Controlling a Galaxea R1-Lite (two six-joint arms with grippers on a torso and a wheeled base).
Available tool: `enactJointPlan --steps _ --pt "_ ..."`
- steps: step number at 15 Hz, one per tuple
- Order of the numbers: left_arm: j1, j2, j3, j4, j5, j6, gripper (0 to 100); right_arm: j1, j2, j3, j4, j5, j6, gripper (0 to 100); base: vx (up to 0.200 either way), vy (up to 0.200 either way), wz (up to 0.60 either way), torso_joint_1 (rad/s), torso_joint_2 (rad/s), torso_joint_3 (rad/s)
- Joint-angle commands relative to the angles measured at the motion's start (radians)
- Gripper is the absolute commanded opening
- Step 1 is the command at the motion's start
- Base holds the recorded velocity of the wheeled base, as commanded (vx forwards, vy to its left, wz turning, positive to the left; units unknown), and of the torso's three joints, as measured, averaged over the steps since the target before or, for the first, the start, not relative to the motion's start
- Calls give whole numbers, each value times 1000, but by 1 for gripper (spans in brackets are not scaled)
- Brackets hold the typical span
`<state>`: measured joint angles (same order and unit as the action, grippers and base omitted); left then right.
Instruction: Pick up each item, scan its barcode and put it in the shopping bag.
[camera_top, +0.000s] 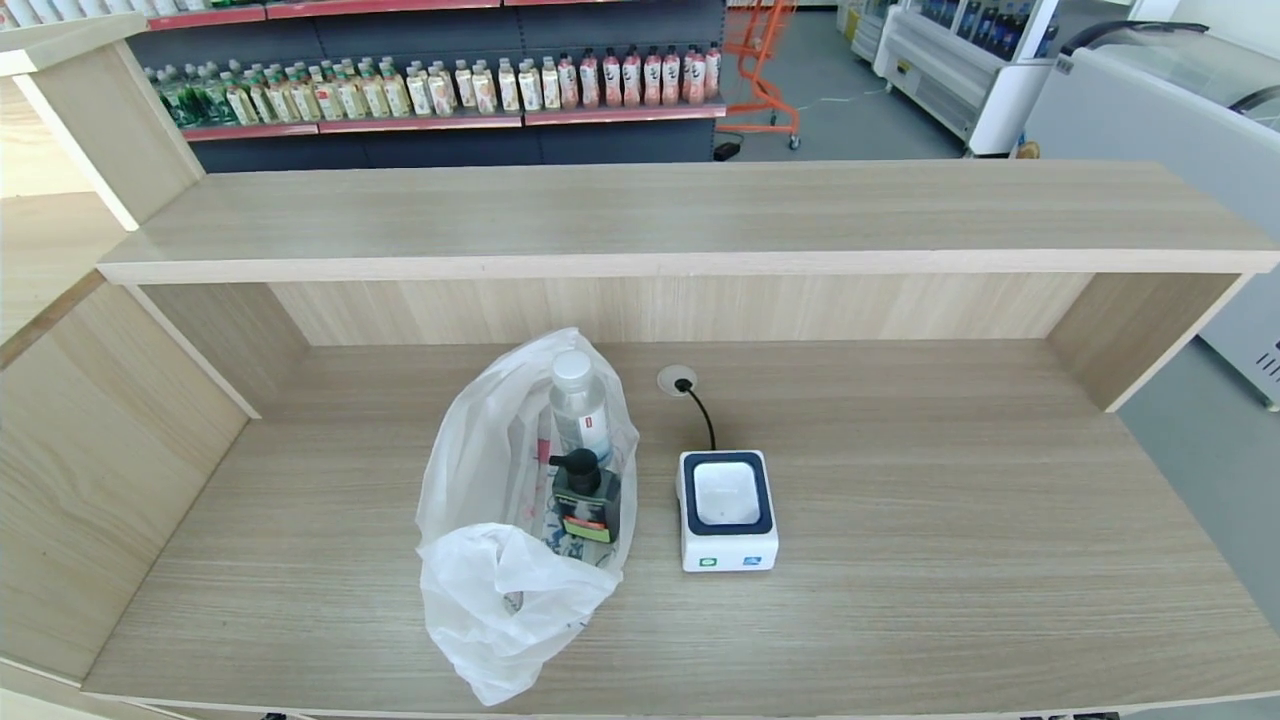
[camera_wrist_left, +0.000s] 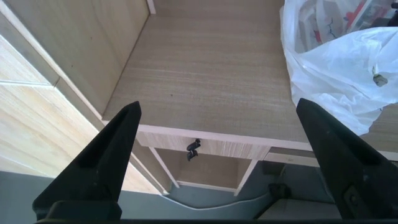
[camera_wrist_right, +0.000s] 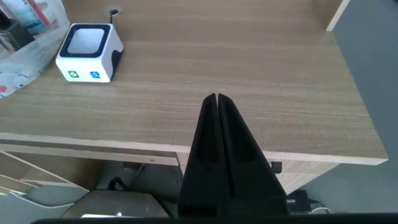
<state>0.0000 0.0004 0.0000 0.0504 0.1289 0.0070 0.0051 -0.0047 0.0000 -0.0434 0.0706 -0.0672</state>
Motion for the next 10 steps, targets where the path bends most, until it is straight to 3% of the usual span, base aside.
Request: enactJointPlan --steps 1,10 --pt "-2 1 0 0 1 1 100 -1 5 0 -1 0 0 0 0 0 0 0 0 0" --pt "-2 1 0 0 1 -1 100 -1 5 0 -1 0 0 0 0 0 0 0 0 0"
